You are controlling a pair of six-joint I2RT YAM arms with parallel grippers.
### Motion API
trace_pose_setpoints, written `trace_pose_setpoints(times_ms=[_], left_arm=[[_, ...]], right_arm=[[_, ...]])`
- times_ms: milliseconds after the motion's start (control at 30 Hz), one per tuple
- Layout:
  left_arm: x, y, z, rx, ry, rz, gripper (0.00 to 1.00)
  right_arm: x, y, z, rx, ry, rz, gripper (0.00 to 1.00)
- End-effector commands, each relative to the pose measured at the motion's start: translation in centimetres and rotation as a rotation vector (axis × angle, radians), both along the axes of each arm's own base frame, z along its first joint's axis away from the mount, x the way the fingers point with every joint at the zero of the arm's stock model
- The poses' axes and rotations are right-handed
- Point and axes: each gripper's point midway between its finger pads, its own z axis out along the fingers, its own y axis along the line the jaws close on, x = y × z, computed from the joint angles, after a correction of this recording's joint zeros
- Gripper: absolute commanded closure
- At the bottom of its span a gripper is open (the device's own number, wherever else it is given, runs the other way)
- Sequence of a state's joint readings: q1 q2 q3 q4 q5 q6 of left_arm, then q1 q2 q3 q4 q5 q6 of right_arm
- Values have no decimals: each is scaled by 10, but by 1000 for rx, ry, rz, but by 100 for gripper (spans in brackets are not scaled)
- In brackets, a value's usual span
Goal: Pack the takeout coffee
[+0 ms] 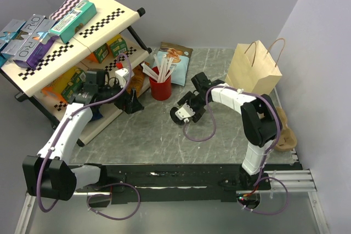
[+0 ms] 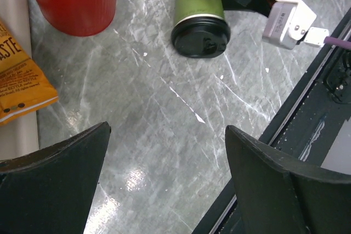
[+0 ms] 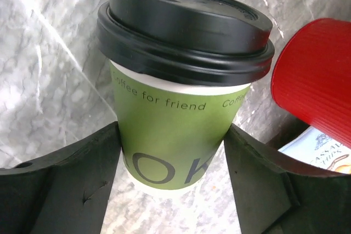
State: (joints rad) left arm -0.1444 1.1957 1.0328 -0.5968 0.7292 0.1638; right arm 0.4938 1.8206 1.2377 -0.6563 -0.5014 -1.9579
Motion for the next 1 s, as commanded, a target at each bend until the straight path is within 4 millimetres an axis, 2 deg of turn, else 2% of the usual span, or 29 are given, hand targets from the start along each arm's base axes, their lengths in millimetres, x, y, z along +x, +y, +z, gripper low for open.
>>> trace_pose_setpoints(times_ms=[0,67,167,267,400,433,567,667,700,900,967], left_arm=[[5,-7,22,-36,-55,-43,8],[5,-11,22,-39,-60,-55,8],[2,-17,18,-28,-80,-90,7],[-8,-31,11,15,-135,-163,6],[-19,-44,-5,116,-198,-276,5],[-20,-46,-7,137,-217,-300,5],[-30,-64,-19,170,-193,-392,4],[-28,-75,-16,164,-160,-424,4],[-28,-77,-8,153,-154,-429,5],[-35,-88,-2,81,-61,-436,5],[-36,-90,4,64,-64,-437,5]], right_arm=[[-15,6,0,42,102,-84,27],[-16,7,6,67,154,-179,34],[-22,10,21,119,240,-302,38],[-36,14,35,192,313,-384,39],[-57,17,46,260,435,-478,39],[-69,18,43,273,504,-506,39],[-76,26,56,354,560,-559,42],[-77,30,70,408,613,-541,42],[-76,28,75,430,640,-545,42],[-94,33,92,485,796,-565,43],[-92,37,107,541,775,-549,43]])
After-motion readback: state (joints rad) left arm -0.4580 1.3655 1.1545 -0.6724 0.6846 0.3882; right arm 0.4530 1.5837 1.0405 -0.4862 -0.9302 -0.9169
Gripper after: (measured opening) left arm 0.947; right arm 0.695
